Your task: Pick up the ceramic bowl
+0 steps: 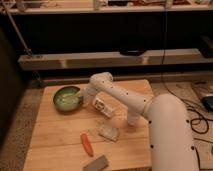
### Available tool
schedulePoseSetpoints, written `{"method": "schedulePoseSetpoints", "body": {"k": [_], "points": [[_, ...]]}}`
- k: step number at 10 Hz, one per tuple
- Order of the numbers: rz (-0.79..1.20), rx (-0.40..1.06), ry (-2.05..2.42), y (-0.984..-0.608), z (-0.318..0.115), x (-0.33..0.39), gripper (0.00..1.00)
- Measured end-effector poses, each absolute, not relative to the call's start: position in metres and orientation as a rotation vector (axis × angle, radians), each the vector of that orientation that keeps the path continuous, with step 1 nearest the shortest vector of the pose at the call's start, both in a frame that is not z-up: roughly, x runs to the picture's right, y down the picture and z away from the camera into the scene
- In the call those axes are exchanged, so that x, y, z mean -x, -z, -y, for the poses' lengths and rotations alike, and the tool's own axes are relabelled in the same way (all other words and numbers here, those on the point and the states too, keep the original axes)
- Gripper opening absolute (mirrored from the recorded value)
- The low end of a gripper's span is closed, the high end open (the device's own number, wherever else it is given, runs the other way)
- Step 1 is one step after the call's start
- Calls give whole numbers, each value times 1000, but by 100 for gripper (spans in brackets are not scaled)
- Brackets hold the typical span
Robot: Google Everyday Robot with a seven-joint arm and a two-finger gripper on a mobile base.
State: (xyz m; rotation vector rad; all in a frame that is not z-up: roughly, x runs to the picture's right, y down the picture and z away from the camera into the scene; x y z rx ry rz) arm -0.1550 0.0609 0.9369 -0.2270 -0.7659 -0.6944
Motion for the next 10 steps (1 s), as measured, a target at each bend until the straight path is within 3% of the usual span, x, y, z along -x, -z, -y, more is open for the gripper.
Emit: {"method": "schedulePoseSetpoints", "body": {"k": [8,9,10], "points": [[776,268,719,-951,-66,158,55],[776,267,720,-951,-67,158,52],[775,266,721,-952,-67,158,41]]}}
